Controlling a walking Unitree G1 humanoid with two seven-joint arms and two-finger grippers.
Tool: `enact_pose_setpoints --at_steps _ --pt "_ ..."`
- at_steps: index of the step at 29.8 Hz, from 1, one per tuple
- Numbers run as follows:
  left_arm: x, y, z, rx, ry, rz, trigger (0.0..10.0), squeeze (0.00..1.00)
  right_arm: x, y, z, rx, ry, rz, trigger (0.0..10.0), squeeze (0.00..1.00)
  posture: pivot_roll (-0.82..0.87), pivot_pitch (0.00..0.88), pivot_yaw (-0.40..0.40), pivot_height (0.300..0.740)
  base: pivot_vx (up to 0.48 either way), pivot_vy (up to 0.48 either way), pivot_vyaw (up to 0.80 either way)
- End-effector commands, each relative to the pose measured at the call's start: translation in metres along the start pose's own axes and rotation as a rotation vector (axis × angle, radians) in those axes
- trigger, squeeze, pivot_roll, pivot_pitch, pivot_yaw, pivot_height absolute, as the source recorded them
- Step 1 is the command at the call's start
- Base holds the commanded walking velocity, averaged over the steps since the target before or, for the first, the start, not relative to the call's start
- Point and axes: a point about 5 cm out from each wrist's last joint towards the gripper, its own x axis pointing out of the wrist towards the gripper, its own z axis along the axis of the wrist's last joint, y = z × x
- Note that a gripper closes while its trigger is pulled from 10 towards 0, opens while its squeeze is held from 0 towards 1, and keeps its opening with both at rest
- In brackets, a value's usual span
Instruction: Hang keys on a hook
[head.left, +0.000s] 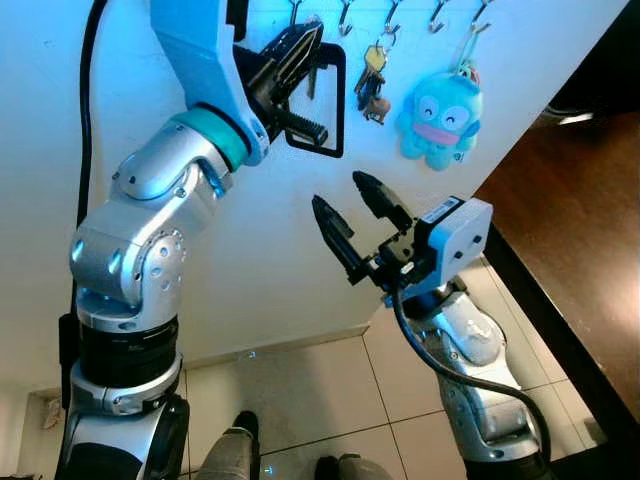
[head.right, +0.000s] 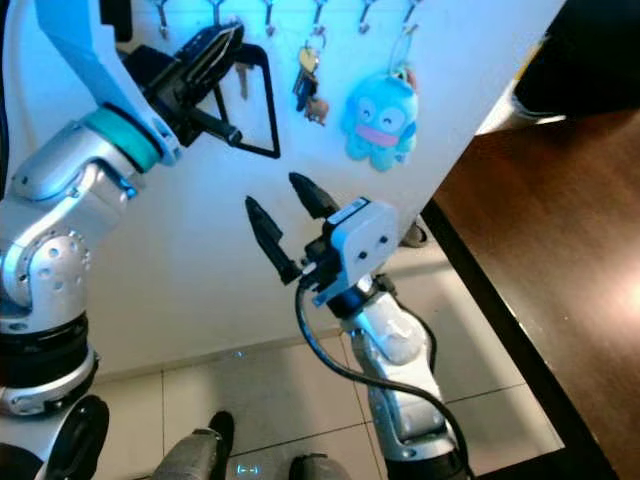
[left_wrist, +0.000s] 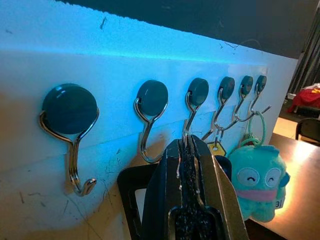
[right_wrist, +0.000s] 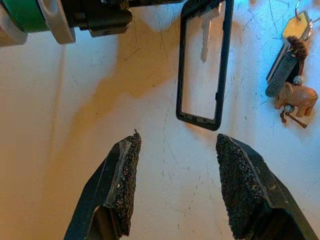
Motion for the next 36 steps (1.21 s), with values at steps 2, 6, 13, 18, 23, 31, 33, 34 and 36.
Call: enact_pose_setpoints --at_steps 2,6,13,18,23,31,33,34,36 --pt "-0.003 0.008 -0.013 -0.033 0.063 0.043 10.0 0.0 -0.002 0.002 0.0 -0.009 -0.004 0.003 10.0 0.0 0.05 0.111 0.041 0.74 0.0 0.0 0.0" --pt "-0.008 0.008 -0.018 -0.128 0.074 0.023 10.0 0.0 -0.004 0.001 -0.003 -0.012 0.011 -0.003 10.0 0.0 0.05 0.108 0.04 0.74 0.0 0.0 0.0" --pt "-0.011 0.007 -0.017 -0.215 0.051 -0.012 10.0 0.0 -0.004 0.001 -0.004 -0.011 0.015 -0.001 10.0 0.0 0.05 0.105 0.039 0.74 0.0 0.0 0.0" --pt "-0.014 0.007 -0.016 -0.274 0.034 -0.034 10.0 0.0 -0.005 0.002 -0.005 -0.012 0.017 0.003 10.0 0.0 0.05 0.102 0.038 0.74 0.0 0.0 0.0" --pt "-0.013 0.007 -0.016 -0.278 0.038 -0.028 10.0 0.0 -0.005 0.001 -0.005 -0.016 0.02 0.005 10.0 0.0 0.04 0.097 0.037 0.74 0.0 0.0 0.0" --pt "-0.019 0.0 0.0 -0.306 -0.047 -0.121 10.0 0.0 -0.003 0.002 -0.003 -0.021 0.009 0.011 10.0 0.0 0.04 0.095 0.038 0.74 0.0 0.0 0.0" --pt "-0.018 0.0 0.001 -0.307 -0.05 -0.12 10.0 0.0 -0.003 0.002 -0.003 -0.021 0.008 0.012 10.0 0.0 0.05 0.096 0.037 0.74 0.0 0.0 0.0" --pt "-0.018 0.0 0.001 -0.307 -0.05 -0.12 10.0 0.0 -0.003 0.002 -0.003 -0.021 0.008 0.012 10.0 0.0 0.05 0.096 0.037 0.74 0.0 0.0 0.0" --pt "-0.017 0.0 0.003 -0.309 -0.053 -0.119 10.0 0.0 -0.002 0.002 -0.003 -0.021 0.007 0.014 10.0 0.0 0.05 0.096 0.037 0.74 0.0 0.0 0.0"
